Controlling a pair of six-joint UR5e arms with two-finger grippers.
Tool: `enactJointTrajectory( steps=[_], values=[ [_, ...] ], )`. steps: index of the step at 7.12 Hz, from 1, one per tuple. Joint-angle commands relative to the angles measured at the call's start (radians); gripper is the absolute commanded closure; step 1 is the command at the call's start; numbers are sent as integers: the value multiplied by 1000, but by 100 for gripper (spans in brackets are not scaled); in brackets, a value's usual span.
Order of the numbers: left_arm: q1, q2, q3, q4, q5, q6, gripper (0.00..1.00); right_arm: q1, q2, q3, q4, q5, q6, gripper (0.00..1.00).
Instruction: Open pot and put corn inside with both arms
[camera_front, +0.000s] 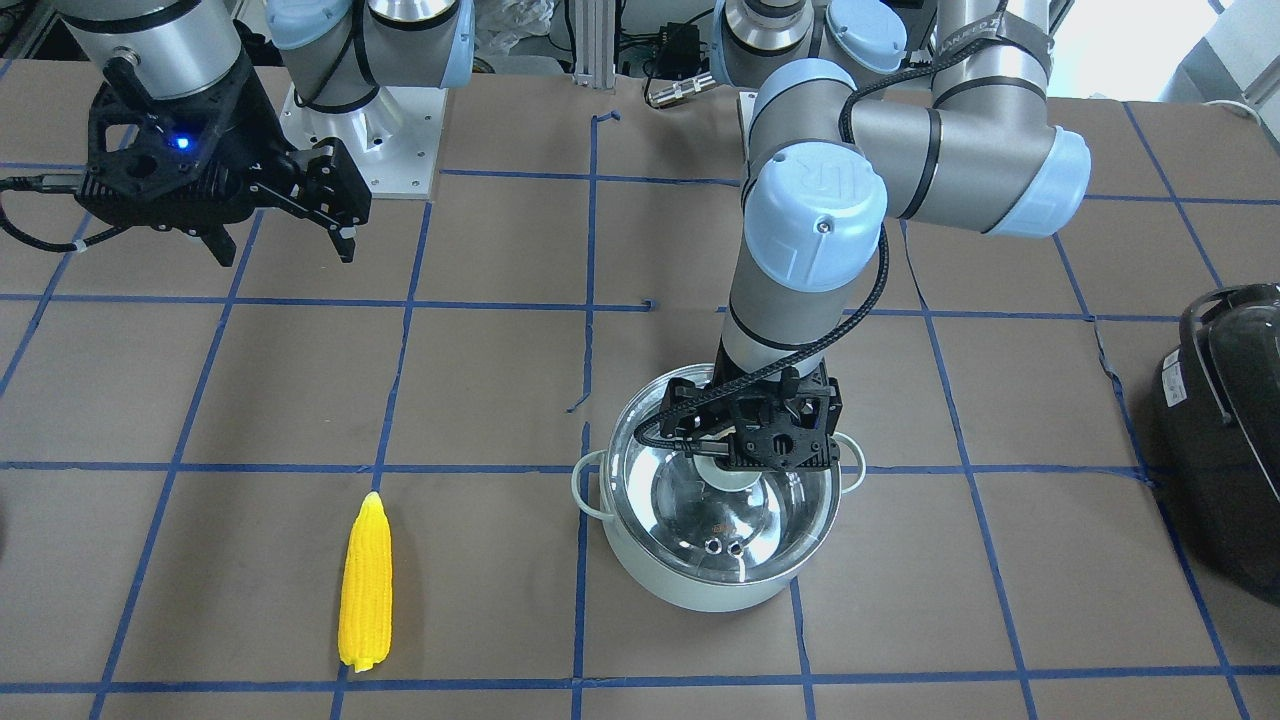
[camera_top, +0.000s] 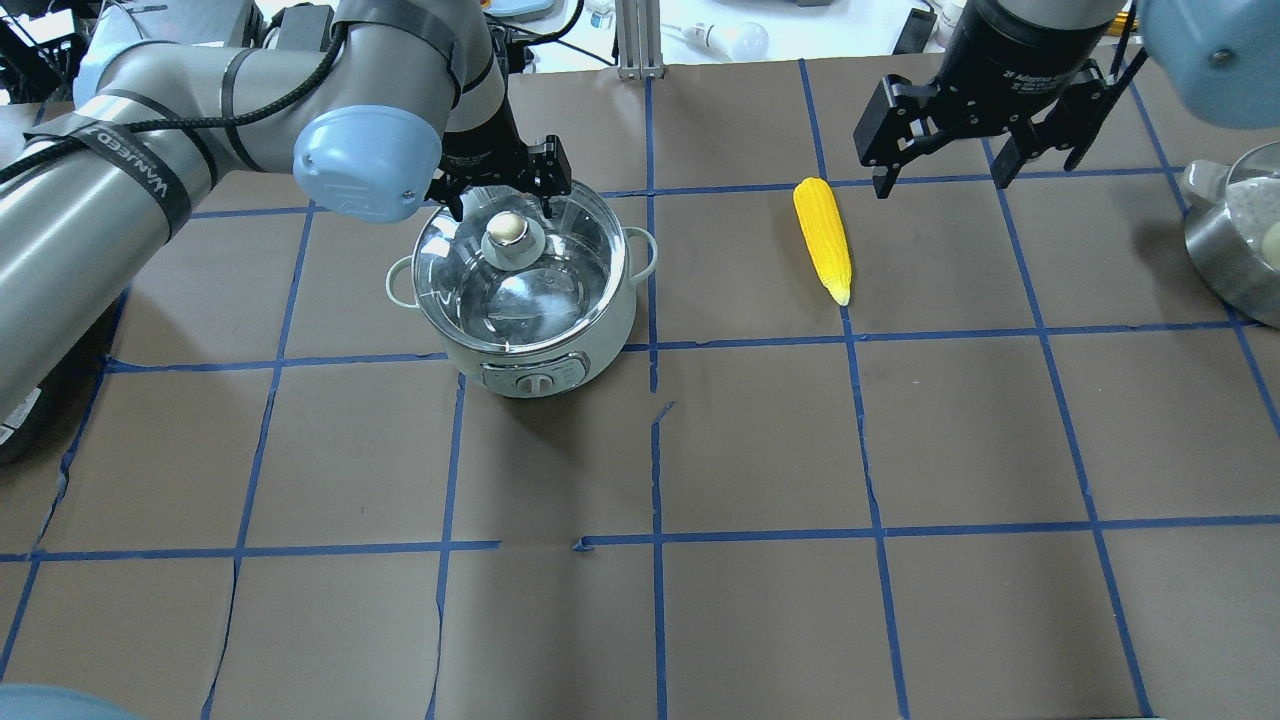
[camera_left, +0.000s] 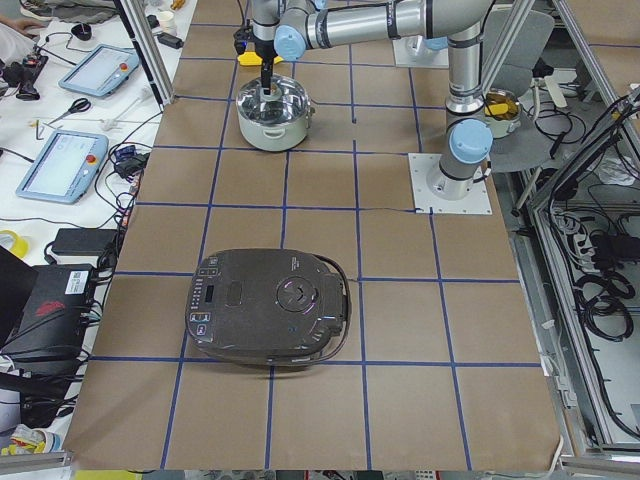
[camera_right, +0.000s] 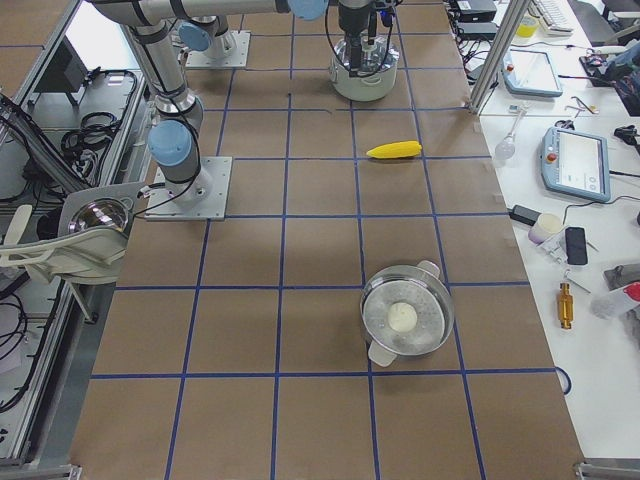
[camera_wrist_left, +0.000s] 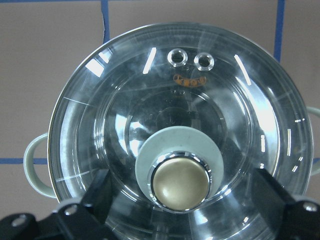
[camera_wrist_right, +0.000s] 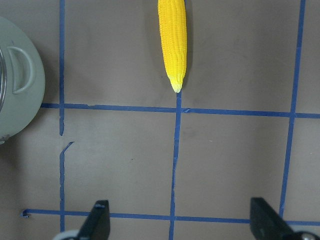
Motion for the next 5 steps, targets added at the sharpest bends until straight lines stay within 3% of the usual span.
enactJointTrajectory(
  steps=[1, 5],
  values=[
    [0, -2, -8, 0, 0, 3, 17, 1, 5, 3, -2, -4, 2, 0],
    [0, -5, -7, 2, -1, 3, 52, 0, 5, 8, 4, -8, 2, 0]
  ],
)
